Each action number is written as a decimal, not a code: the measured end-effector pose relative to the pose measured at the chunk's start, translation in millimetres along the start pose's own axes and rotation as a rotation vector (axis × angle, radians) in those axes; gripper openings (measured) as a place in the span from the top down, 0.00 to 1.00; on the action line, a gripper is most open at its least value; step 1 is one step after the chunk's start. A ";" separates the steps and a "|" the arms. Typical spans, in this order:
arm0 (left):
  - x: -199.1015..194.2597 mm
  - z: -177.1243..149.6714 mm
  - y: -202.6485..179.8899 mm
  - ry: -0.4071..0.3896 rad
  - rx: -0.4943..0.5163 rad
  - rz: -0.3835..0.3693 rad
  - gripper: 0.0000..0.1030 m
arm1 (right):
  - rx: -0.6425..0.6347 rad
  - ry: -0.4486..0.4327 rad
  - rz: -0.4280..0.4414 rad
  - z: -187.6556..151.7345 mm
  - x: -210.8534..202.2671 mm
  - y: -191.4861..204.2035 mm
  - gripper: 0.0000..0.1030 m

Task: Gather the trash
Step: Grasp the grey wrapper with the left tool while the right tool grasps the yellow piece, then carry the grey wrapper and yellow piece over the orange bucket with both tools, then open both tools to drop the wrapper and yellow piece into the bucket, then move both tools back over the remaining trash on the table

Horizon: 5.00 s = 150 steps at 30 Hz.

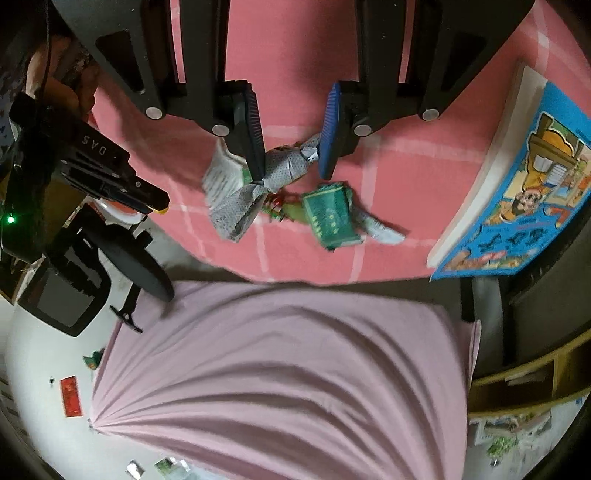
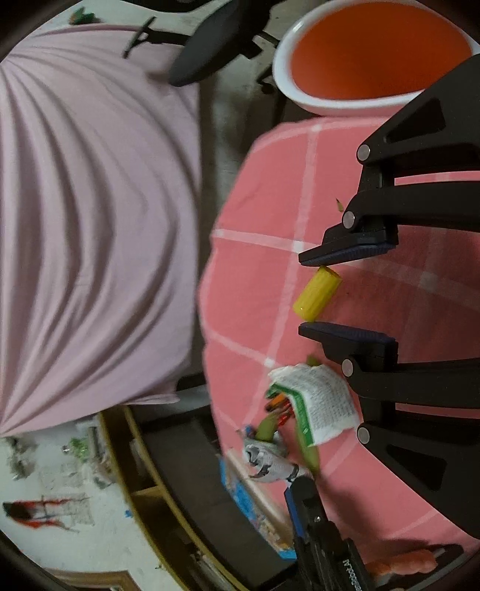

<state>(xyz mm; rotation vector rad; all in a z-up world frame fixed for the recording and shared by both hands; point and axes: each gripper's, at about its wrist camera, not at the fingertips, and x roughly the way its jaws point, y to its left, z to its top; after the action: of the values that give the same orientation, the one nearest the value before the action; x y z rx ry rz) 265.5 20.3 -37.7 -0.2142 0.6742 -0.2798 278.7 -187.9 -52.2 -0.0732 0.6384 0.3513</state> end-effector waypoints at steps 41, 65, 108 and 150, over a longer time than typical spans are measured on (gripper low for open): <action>-47.2 0.9 -187.4 -0.409 0.235 -0.099 0.76 | 0.148 -0.627 -0.285 -41.5 -155.3 -71.5 0.72; 73.6 7.5 -293.8 -0.021 0.269 -0.203 0.76 | 0.545 -0.353 -0.334 -67.1 -141.5 -180.7 0.72; 67.8 14.4 -249.5 0.005 0.180 -0.148 0.66 | 0.616 -0.260 -0.296 -68.2 -130.2 -200.9 0.62; -93.7 6.8 -28.8 -0.543 0.097 0.228 0.02 | 0.022 -0.565 -0.093 -5.8 -91.6 1.8 0.00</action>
<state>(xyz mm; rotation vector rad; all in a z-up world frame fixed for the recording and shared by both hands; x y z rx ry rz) 194.6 24.1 30.3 -0.1104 0.1427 -0.0276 206.5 -214.5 -2.3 0.0190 0.0787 0.2580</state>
